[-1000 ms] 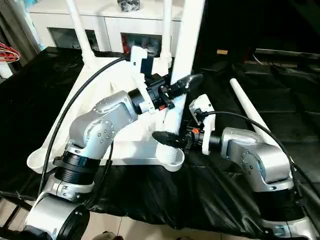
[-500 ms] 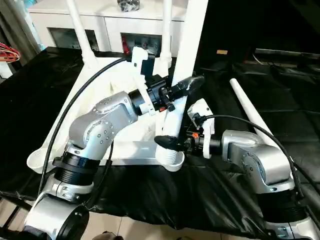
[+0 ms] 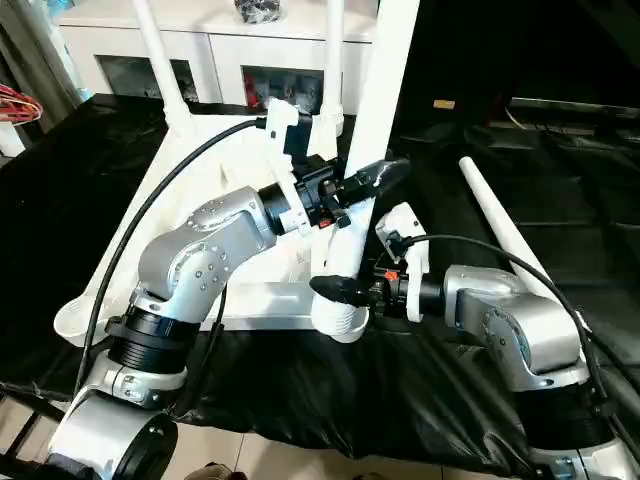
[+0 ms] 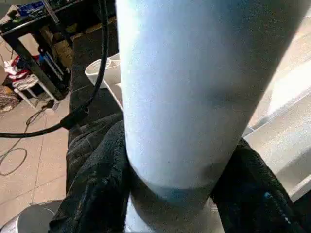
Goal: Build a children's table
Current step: Pick table leg
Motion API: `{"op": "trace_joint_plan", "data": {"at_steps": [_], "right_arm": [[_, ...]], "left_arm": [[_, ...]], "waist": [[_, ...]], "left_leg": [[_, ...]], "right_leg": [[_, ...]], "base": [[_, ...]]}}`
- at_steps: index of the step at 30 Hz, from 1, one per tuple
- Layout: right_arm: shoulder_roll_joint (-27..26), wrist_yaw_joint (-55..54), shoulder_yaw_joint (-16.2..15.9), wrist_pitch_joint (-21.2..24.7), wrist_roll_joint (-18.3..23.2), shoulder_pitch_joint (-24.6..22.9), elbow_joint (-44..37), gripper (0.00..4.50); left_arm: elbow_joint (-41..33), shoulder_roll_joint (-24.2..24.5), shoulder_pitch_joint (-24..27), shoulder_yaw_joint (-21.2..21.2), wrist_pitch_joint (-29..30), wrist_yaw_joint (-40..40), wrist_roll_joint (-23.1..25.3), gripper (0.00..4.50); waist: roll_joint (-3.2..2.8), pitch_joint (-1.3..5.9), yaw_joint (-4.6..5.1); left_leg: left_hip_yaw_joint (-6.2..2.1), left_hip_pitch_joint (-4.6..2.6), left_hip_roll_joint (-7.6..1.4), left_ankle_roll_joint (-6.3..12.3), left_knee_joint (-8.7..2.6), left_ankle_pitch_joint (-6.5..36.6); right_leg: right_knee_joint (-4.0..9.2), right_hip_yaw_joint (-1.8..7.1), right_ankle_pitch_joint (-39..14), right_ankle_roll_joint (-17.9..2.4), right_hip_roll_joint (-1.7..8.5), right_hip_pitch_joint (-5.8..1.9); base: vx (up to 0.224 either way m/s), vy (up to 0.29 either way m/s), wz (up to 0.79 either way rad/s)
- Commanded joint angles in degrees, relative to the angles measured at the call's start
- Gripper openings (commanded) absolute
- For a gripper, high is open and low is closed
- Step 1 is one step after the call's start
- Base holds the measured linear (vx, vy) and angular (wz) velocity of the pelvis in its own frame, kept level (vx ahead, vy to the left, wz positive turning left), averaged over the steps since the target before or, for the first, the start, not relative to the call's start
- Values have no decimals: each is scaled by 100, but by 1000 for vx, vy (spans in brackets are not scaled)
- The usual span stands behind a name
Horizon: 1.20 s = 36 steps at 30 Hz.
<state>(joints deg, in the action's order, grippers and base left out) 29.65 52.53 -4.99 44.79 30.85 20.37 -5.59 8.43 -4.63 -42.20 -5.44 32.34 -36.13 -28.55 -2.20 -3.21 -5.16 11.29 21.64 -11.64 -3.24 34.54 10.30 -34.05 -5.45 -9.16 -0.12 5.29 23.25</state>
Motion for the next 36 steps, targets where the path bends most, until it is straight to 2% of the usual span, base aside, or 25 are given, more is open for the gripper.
{"op": "trace_joint_plan", "data": {"at_steps": [1,4,11,12,15,18,20,21,24,25,27,28,29,33,36], "right_arm": [[-30,-33,-42,-36,-46,-21,43,187],[-155,-175,21,-158,-91,2,113,187],[-659,-837,375,-654,-230,164,479,187],[-837,-1176,545,-854,-304,222,608,187],[-1012,-1671,765,-1168,-478,314,845,187],[-1076,-2121,999,-1332,-616,375,1046,187],[-1034,-2141,1000,-1330,-674,344,1015,187],[-927,-2039,943,-1275,-718,247,864,187],[-817,-1922,864,-1201,-744,114,659,187],[-705,-1807,784,-1105,-733,2,481,187],[-679,-1772,766,-1075,-718,-26,437,187],[-577,-1649,683,-982,-668,-156,242,187],[-554,-1626,662,-954,-650,-192,195,187],[-516,-1610,611,-923,-624,-278,81,187],[-516,-1641,577,-891,-640,-349,-19,187]], "left_arm": [[-159,-10,-72,76,-4,-28,-117,252],[-221,-22,-67,68,-263,-94,-61,291],[-239,-106,-107,263,-984,143,144,295],[-134,-23,-187,378,-1161,202,212,295],[45,196,-261,545,-1487,167,306,295],[199,717,-214,593,-1568,-293,366,295],[203,1010,-106,441,-1575,-633,485,295],[171,1499,146,43,-1643,-1235,769,295],[194,2006,451,-435,-1806,-1827,1109,295],[314,2337,696,-795,-1952,-2256,1339,295],[339,2400,747,-873,-1986,-2345,1386,295],[435,2635,946,-1211,-2006,-2713,1522,295],[491,2686,988,-1308,-2024,-2776,1579,295],[763,2807,1071,-1586,-2180,-2864,1869,295],[1055,2910,1123,-1844,-2277,-2954,2191,260]], "waist": [[145,454,-19],[144,455,-18],[137,453,-5],[143,453,-12],[125,459,-16],[105,465,3],[78,480,13],[67,478,0],[36,484,13],[18,475,4],[6,467,8],[2,460,-2],[-20,449,6],[-15,436,27],[-23,407,42]], "left_leg": [[-83,-34,-121,394,-313,689],[-85,-33,-123,393,-313,698],[-87,-46,-123,304,-328,765],[-89,-47,-126,297,-331,760],[-93,-55,-118,252,-332,718],[-86,-62,-98,226,-338,662],[-92,-73,-107,198,-341,603],[-98,-79,-109,215,-343,579],[-95,-97,-126,215,-350,578],[-83,-106,-134,228,-352,609],[-80,-108,-135,189,-367,720],[-87,-117,-137,135,-380,827],[-91,-115,-147,75,-395,949],[-99,-126,-137,-58,-415,1268],[-104,-148,-127,-102,-430,1487]], "right_leg": [[418,246,-1530,-997,281,-350],[424,245,-1527,-996,283,-347],[431,241,-1599,-938,282,-337],[429,241,-1594,-935,286,-338],[414,241,-1551,-911,288,-325],[386,245,-1429,-893,269,-321],[345,251,-1261,-924,265,-331],[353,251,-1231,-925,268,-323],[309,270,-1057,-977,270,-319],[320,279,-1044,-1000,270,-303],[311,286,-1099,-997,268,-301],[340,281,-1214,-985,278,-306],[337,289,-1322,-979,287,-306],[396,285,-1659,-932,304,-305],[447,282,-2014,-818,299,-287]], "base": [[0,0,0],[0,0,0],[0,0,0],[0,0,0],[0,0,0],[0,0,0],[0,0,0],[0,0,0],[0,0,0],[0,0,0],[0,0,0],[0,0,0],[0,0,0],[0,0,0],[0,0,0]]}}
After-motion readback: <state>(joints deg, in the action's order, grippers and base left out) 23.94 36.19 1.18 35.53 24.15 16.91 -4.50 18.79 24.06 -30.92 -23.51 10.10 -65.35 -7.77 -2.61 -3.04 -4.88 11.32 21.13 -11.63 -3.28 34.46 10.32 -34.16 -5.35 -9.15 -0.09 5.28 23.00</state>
